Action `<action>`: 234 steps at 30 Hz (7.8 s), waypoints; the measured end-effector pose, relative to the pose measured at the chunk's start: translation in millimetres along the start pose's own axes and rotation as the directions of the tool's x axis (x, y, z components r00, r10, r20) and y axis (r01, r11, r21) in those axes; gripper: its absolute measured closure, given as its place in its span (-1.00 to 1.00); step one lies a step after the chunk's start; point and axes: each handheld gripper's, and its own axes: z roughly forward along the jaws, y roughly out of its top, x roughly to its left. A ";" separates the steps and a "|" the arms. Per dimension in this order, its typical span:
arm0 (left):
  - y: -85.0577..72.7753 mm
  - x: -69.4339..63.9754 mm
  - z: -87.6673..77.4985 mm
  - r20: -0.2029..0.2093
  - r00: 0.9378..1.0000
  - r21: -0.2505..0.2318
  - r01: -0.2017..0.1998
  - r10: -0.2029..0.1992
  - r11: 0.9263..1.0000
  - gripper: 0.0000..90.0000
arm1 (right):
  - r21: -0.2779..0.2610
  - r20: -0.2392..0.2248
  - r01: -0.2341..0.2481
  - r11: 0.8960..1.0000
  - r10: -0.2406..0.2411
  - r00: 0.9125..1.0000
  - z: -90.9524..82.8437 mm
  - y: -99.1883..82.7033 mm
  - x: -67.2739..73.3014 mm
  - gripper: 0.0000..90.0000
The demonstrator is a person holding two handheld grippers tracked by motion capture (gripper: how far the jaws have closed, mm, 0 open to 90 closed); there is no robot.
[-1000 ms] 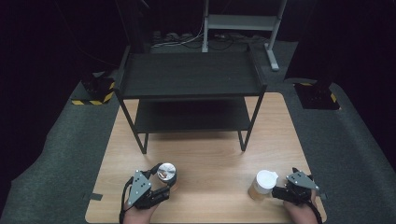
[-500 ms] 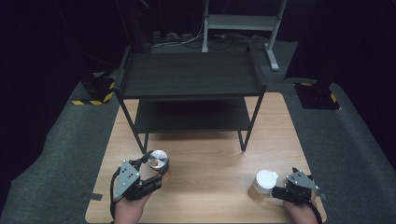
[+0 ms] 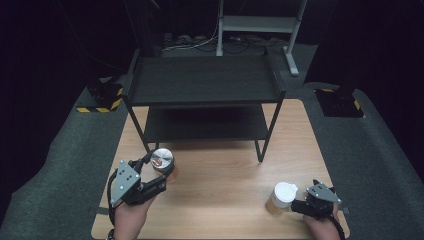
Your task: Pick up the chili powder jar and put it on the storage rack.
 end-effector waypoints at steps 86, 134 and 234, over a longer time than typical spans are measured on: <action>111.2 34.2 83.2 -0.056 0.998 -0.323 0.015 -0.036 0.946 -0.23 | -0.010 -0.015 -0.014 1.000 0.014 1.000 -0.8 -1.9 -4.1 -0.97; 114.4 26.8 147.8 -0.107 0.993 -0.268 0.015 -0.046 0.963 -0.23 | -0.014 -0.025 -0.004 1.000 0.004 1.000 -1.3 -2.7 -4.8 -0.97; 51.5 9.1 47.4 -0.102 0.995 -0.106 -0.016 0.005 0.994 -0.99 | -0.011 -0.012 0.023 1.000 -0.023 1.000 -0.9 -1.8 -0.1 -0.97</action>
